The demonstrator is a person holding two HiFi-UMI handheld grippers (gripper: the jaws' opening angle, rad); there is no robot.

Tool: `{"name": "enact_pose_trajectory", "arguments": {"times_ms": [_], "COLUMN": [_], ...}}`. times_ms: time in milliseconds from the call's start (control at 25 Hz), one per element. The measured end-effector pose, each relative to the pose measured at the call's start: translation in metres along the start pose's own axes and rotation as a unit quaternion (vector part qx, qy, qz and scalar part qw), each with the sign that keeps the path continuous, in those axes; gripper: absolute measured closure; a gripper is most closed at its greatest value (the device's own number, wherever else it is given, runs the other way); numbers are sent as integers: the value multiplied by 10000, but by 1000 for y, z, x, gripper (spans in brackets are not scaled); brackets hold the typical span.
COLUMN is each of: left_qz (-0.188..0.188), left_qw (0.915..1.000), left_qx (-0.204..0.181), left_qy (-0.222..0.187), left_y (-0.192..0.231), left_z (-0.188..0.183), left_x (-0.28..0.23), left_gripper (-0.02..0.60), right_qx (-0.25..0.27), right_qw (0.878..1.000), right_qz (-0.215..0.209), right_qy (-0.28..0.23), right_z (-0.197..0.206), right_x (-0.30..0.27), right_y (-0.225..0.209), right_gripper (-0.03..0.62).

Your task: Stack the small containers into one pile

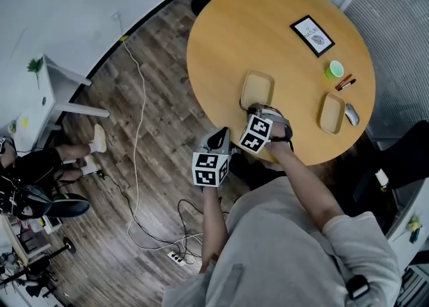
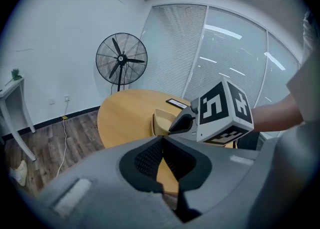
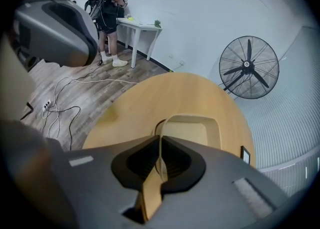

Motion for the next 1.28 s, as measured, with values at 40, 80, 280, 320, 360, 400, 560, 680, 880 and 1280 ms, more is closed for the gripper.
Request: {"name": "enact_pose_trajectory", "arguments": {"times_ms": [40, 80, 280, 320, 360, 400, 560, 680, 880, 1280], "left_qz": [-1, -3, -25, -31, -31, -28, -3, -18, 80, 413], "left_qw": [10000, 10000, 10000, 10000, 10000, 10000, 10000, 9998, 9987, 9978], "left_qx": [13, 28, 57, 58, 58, 53, -19, -155, -477, -517], "left_qy": [12, 22, 41, 38, 42, 50, 85, 100, 146, 48], "left_y": [2, 3, 0, -2, -4, -5, -15, -28, -60, -138], "left_z": [0, 1, 3, 3, 3, 3, 2, 1, -2, 12], "left_x": [-1, -2, -6, -7, -7, -7, -7, -10, -15, -21], "left_gripper": [578, 578, 578, 578, 578, 578, 578, 578, 578, 578], "right_qx": [9, 17, -32, -43, -46, -47, -44, 45, -187, -797], "right_qw": [10000, 10000, 9997, 9996, 9994, 9992, 9983, 9978, 9960, 9932], "right_qz": [-11, -30, -230, -266, -294, -318, -376, -397, -473, -458], "right_qy": [28, 38, -94, -129, -169, -221, -447, -529, -736, -718], "right_z": [0, 1, 3, 3, 2, 1, 4, 16, 50, 160], "right_x": [-2, -3, -3, -1, 2, 7, 16, 23, 36, 74], "right_y": [0, 0, -1, -1, -1, -2, 0, 4, 3, -1], "right_gripper": [576, 576, 557, 546, 543, 542, 535, 531, 525, 522]}}
Point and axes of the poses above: the fingertips, and each gripper's own axes: x backward along the fingers, y to its left, z out of its underside, the point moved 8 cm from there along x, backward along the fingers, and after that the axes turned 9 degrees about -z, right-handed, at the moved point
